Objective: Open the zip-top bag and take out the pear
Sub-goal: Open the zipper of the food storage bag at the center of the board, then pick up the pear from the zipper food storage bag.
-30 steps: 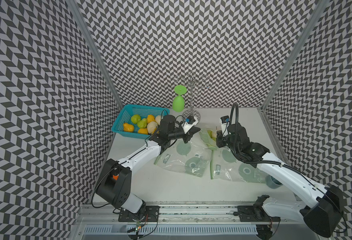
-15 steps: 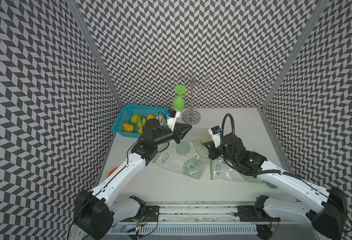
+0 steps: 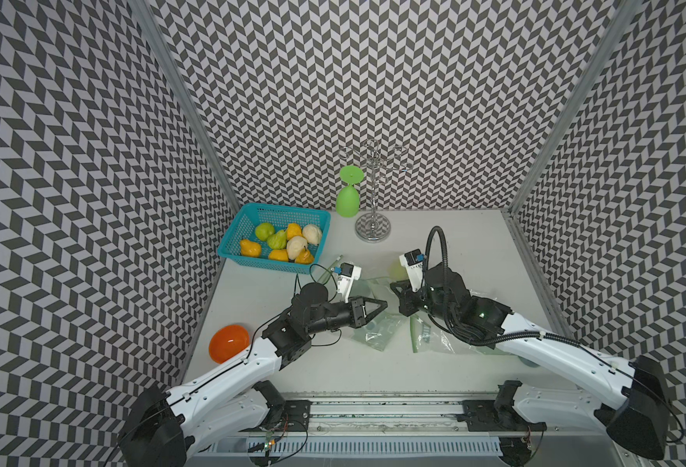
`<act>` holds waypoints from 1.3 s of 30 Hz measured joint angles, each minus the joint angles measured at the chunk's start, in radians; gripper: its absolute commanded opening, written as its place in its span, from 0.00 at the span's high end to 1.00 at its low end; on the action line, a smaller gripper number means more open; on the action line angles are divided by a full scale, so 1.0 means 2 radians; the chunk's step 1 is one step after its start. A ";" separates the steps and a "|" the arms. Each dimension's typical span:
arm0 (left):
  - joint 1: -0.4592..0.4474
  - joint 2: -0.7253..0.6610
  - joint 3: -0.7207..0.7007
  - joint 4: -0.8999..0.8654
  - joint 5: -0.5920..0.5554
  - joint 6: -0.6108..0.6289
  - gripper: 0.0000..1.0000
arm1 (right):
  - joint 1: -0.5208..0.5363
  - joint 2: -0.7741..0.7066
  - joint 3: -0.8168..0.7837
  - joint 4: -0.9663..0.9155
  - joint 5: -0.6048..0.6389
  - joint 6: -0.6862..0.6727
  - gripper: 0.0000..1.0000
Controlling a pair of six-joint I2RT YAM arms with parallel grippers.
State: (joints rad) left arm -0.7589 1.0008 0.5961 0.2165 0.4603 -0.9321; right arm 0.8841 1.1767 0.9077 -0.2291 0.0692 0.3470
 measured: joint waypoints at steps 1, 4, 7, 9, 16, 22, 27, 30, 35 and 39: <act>0.000 0.010 0.003 0.000 -0.008 -0.003 0.99 | 0.005 0.000 0.000 0.001 0.002 0.002 1.00; 0.000 0.039 0.006 -0.001 -0.031 -0.005 0.99 | 0.019 0.000 0.000 0.007 0.005 0.007 1.00; 0.004 0.076 0.016 -0.015 -0.055 0.003 1.00 | 0.030 0.000 0.000 0.015 0.009 0.011 1.00; 0.013 0.102 0.027 -0.031 -0.070 0.019 1.00 | 0.037 0.000 0.000 0.021 0.012 0.013 1.00; 0.081 0.143 0.024 -0.091 -0.110 0.084 1.00 | 0.042 0.000 -0.010 0.043 0.013 0.024 1.00; 0.122 0.140 -0.002 -0.101 -0.110 0.113 1.00 | 0.044 0.000 -0.034 0.056 0.003 0.033 1.00; 0.117 0.098 -0.001 -0.117 -0.096 0.106 0.91 | 0.044 0.004 -0.033 0.067 -0.018 0.037 1.00; 0.106 0.055 -0.001 -0.118 -0.081 0.090 0.84 | 0.044 0.004 -0.033 0.073 -0.023 0.041 1.00; 0.080 0.040 0.003 -0.105 -0.054 0.061 0.84 | 0.044 0.004 -0.033 0.078 -0.032 0.044 1.00; 0.054 0.062 0.016 -0.103 -0.043 0.048 0.85 | 0.044 0.005 -0.033 0.078 -0.037 0.046 1.00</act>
State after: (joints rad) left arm -0.6514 1.1244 0.6273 0.0097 0.3744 -0.8368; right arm 0.9722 1.1862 0.8425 -0.0727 -0.0055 0.4397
